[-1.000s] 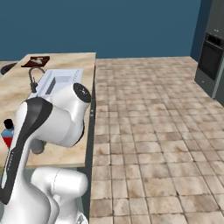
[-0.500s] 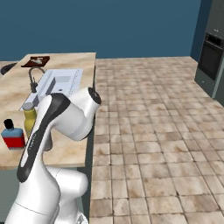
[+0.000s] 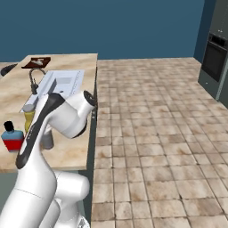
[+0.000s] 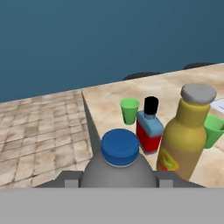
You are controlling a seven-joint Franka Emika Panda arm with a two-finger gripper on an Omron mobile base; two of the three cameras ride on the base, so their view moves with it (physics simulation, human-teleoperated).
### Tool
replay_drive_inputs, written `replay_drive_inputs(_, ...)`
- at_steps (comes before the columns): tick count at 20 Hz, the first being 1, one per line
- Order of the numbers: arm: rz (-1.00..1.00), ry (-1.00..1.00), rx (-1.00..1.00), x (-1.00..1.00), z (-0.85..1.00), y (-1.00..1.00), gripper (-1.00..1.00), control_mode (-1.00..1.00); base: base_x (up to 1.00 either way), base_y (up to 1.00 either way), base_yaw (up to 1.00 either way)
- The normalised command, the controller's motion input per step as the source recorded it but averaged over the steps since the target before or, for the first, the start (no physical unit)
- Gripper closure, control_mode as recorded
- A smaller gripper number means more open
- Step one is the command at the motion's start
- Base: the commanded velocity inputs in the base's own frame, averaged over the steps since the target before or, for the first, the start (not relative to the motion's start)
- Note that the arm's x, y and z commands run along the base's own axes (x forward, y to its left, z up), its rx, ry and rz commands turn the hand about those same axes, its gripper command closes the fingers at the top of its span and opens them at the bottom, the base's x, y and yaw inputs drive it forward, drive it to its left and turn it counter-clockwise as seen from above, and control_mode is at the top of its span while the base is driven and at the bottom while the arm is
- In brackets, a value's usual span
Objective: Place the drinks on the dining counter in a tight cluster.
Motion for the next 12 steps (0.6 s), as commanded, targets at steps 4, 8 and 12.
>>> replay_drive_inputs(4,-0.09,0.00,0.00,0.11,-0.16,0.22,1.00,-1.00,0.00,0.00,0.00)
replay_drive_inputs(8,-0.07,0.00,0.00,0.00,-0.14,0.14,1.00,-1.00,0.00,0.00,0.00)
replay_drive_inputs(12,-0.05,-0.02,0.00,0.04,-0.19,0.28,1.00,-1.00,0.00,0.00,0.00)
